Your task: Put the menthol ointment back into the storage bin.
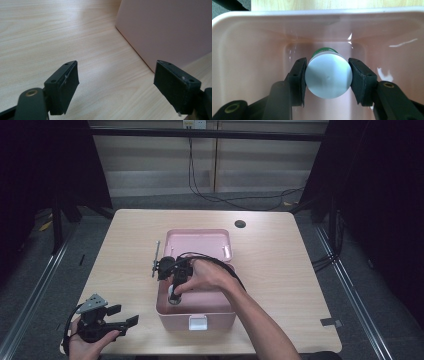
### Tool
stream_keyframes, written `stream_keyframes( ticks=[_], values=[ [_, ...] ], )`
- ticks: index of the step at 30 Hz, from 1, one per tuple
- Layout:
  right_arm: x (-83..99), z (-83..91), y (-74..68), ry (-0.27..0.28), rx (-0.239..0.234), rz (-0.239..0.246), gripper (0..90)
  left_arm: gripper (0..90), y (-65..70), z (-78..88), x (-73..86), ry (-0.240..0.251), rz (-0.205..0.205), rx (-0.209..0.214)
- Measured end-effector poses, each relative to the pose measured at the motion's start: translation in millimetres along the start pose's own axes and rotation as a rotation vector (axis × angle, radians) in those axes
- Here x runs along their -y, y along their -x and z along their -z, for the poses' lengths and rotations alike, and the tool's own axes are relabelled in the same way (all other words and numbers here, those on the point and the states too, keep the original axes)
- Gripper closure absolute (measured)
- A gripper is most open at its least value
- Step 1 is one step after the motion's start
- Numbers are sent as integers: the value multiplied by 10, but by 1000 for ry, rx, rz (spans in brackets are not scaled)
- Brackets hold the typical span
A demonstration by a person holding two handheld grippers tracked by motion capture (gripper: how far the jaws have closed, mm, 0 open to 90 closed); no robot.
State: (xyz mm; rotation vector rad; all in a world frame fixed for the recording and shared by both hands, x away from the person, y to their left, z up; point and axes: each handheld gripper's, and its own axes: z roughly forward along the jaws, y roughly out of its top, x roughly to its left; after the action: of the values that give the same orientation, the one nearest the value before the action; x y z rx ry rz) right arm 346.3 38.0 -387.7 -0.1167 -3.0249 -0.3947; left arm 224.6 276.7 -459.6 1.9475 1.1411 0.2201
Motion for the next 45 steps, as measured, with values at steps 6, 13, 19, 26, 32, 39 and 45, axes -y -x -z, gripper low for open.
stream_keyframes(
  ticks=[6, 13, 19, 26, 32, 39, 45],
  values=[
    [-21, -53, 17, 4, -6, 4, 517, 198, -10, -6, 2, -2, 4, -4],
    [-38, -156, 37, 2, -6, 3, 516, 198, -2, 4, -2, 4, -3, -4],
    [-61, -212, 42, -12, -5, 7, 516, 198, 1, 20, 9, 8, -2, -6],
    [-66, -276, 41, -18, -4, 9, 516, 198, 0, 28, 11, 2, -6, -10],
    [-56, -350, 52, -40, 9, 11, 516, 198, -1, 28, 13, 1, -7, -12],
    [-46, -427, 64, -44, 9, 2, 516, 198, -2, 31, 12, 1, -10, -11],
    [-61, -444, 51, -32, 14, 7, 515, 198, -3, 31, 13, 3, -8, -7]
  ],
)
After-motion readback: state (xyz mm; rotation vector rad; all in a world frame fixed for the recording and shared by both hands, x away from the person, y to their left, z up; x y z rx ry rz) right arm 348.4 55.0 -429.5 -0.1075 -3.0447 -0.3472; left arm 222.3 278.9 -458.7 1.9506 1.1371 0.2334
